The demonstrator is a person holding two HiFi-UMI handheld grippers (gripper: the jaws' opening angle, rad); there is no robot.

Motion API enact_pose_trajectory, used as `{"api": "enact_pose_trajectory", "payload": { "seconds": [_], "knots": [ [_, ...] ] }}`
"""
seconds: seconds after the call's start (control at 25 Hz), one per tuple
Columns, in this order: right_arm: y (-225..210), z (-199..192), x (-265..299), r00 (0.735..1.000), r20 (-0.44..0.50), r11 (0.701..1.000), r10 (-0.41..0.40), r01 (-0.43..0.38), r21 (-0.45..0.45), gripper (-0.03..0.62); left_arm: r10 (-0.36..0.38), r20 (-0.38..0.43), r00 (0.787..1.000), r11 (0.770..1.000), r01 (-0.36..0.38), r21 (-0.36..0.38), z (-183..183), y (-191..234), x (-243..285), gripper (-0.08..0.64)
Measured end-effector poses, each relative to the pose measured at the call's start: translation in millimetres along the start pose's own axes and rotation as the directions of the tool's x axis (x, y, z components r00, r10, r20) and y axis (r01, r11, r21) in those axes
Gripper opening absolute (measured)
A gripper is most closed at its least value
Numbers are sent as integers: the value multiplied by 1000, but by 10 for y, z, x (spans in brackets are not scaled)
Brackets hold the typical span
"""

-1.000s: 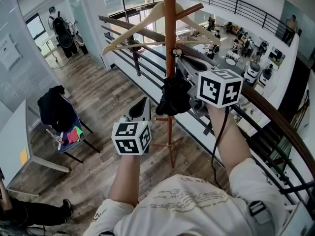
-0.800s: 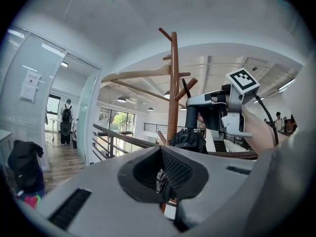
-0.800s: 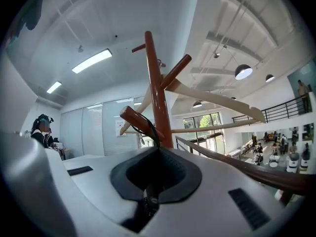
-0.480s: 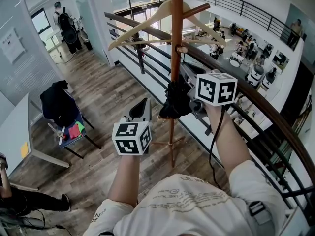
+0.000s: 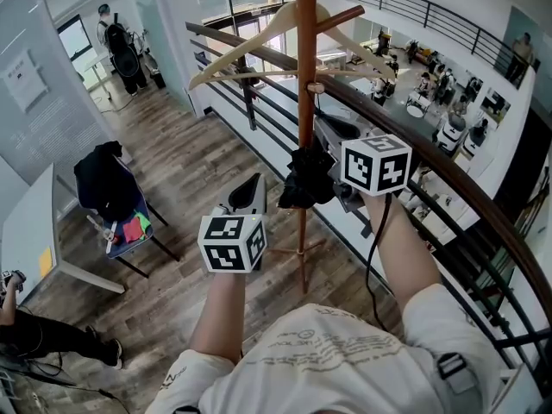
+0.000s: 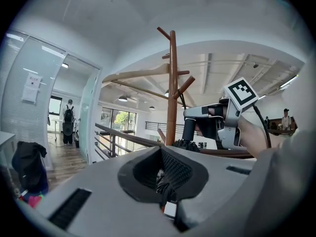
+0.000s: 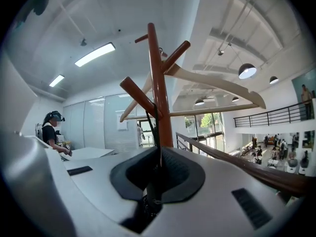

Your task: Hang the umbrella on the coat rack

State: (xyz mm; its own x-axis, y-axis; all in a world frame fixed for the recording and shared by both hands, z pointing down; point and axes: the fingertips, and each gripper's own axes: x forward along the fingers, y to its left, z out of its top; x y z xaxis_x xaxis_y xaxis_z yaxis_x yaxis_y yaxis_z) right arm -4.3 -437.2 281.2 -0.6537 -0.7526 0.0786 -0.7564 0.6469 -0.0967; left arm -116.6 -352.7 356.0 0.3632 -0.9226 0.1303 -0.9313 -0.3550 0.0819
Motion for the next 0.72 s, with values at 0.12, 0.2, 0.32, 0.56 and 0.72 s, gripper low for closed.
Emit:
{"api": "enact_pose_trajectory", "payload": {
  "seconds": [0.12,0.2,0.32,0.56,0.72],
  "knots": [
    [42,-12,-51,1000,24,1000,-4,4,-28,8,-7,-3,1000,1000,7,6,-8,-47,13,5],
    [47,3,-103,999,53,1000,-10,11,-24,8,-13,-5,1000,1000,13,12,-21,-88,18,5],
    [33,92,-201,993,114,1000,-29,30,-7,9,-17,-8,1000,1000,17,16,-32,-117,27,5],
    [79,207,-442,988,145,999,-41,43,-9,7,-43,37,998,999,43,5,145,-231,1,5],
    [86,108,-617,987,153,998,-54,56,-9,3,-65,76,995,998,65,0,223,-369,31,5]
  ]
}}
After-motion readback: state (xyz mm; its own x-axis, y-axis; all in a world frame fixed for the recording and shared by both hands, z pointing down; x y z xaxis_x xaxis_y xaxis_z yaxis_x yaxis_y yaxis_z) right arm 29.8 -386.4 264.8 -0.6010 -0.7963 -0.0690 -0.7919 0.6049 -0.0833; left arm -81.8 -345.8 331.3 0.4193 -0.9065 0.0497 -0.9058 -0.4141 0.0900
